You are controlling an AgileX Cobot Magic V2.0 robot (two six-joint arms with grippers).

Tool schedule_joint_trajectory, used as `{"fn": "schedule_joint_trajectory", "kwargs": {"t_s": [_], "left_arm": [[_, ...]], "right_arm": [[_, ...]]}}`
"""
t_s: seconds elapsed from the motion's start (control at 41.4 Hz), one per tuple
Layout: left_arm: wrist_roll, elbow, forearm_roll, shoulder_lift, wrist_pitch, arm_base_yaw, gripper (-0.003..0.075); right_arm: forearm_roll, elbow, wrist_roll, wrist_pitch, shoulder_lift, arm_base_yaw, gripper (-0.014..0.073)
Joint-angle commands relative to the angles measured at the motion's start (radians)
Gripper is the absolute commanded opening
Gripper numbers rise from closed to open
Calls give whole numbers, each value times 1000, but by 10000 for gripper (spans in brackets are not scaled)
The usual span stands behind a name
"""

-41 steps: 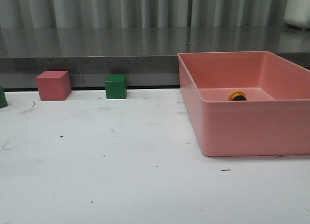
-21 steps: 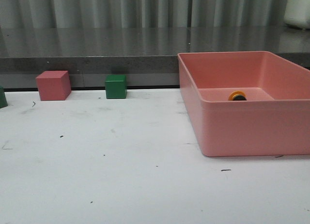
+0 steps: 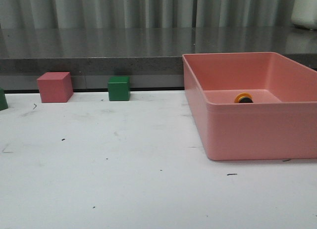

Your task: Place and stand button with both arms

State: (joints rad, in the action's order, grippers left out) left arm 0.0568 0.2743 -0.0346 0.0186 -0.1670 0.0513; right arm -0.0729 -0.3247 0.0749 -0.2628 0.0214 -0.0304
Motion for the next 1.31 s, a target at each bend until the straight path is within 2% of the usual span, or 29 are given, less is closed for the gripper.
{"fn": "schedule_joint_trajectory", "kwargs": {"t_s": [0.0, 0.169, 0.314, 0.653, 1.281], "left_arm": [[11, 185, -2, 83, -96, -2, -20], [11, 436, -2, 267, -343, -2, -20], [11, 553, -2, 408, -463, -2, -20], [11, 556, -2, 570, -462, -2, -20], [11, 556, 0, 622, -436, -2, -19]], "right_arm": [[-1, -143, 7, -57, 85, 4, -69], [-1, -324, 7, -178, 249, 4, -69], [-1, -388, 7, -226, 369, 4, -69], [-1, -388, 7, -276, 524, 4, -69], [0, -386, 7, -273, 537, 4, -68]]}}
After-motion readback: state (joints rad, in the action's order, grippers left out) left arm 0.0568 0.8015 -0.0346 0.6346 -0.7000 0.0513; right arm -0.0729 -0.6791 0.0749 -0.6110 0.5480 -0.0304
